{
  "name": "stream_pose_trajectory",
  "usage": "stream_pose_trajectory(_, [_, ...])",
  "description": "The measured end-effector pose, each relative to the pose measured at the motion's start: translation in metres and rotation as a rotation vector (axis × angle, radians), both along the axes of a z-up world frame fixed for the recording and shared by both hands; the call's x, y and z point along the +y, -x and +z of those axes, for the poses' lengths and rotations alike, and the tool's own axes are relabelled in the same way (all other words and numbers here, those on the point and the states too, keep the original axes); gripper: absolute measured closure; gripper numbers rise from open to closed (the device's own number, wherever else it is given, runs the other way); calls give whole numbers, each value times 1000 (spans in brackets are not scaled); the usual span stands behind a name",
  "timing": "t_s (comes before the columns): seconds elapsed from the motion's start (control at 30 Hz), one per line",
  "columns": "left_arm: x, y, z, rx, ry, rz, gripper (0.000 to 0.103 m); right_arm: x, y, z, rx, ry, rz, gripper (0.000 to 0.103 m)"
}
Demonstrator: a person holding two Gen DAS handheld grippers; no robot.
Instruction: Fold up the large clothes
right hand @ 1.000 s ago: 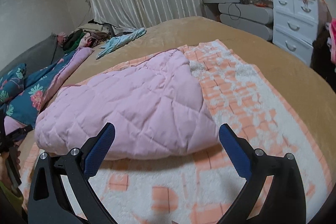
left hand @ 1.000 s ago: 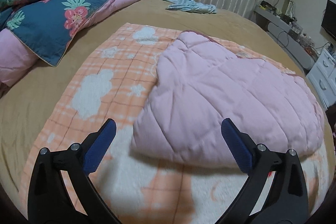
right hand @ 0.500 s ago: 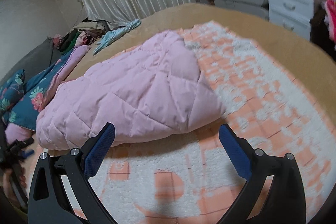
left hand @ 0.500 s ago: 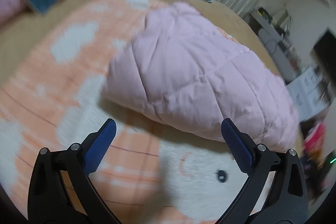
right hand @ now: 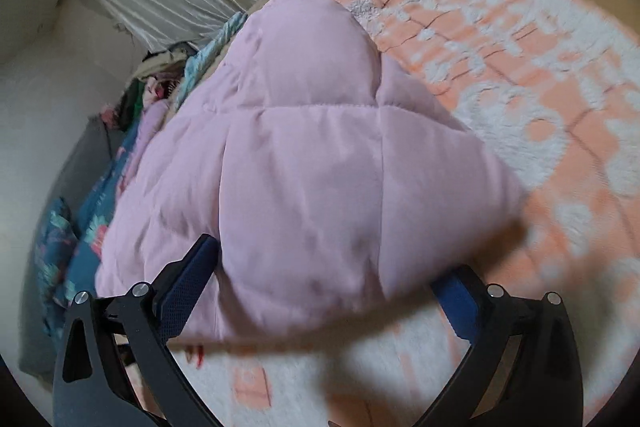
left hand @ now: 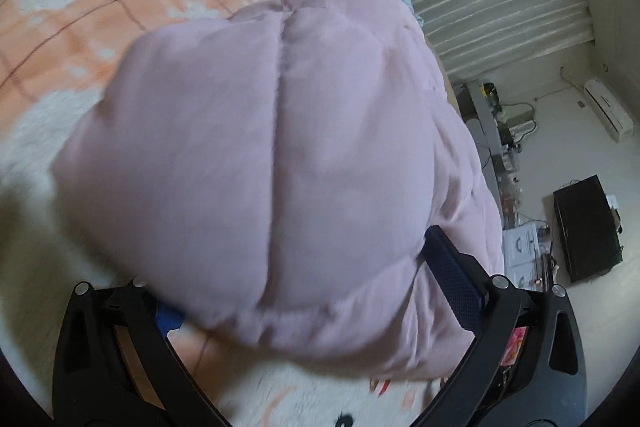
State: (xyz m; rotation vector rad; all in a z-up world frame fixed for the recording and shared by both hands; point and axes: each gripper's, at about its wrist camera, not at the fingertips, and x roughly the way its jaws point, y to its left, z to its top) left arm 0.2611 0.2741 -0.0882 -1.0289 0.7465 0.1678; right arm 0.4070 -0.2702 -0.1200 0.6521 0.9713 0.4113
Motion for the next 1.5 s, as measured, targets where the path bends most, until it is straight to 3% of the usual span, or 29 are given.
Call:
stream_pose_trajectory(0.07, [-2,-5,-1,-11,-11,-1,8,0,-6,-4,-7,-34,-2,4])
stream_pose_trajectory(0.1, [-3,-5,0,-14,-18,-4,14,2,-9,-5,-24,-46,1,6])
stream_pose_trajectory(0.13, [-6,-6,2,-18,-40,-15,29,4,-10,-3,-47,-40,9,19])
stream_pose_trajectory(0.23, [-18,-8,20,-24,-139,-51,55,14,-7,10,-118,-26,53,53])
stream_pose_trajectory(0.33, [-33,-7,42,-24,-257,-84,69,28,2,36,-213,107,91,65])
stream_pose_trajectory(0.4, [-42,-5,54,-21,-321,-102,73,41,14,56,-295,225,104,68])
stream_pose_trajectory(0.53, [-61,12,86,-47,-445,-127,76,59,46,92,-440,368,132,71])
stream_pose_trajectory(0.77, [-69,49,109,-57,-522,-170,76,61,111,128,-571,461,176,72])
stream_pose_trajectory(1.13, [-78,113,110,-51,-555,-224,76,29,190,117,-535,453,164,72])
stream_pose_trajectory(1.5, [-82,151,106,-49,-560,-236,76,12,235,111,-492,446,173,72])
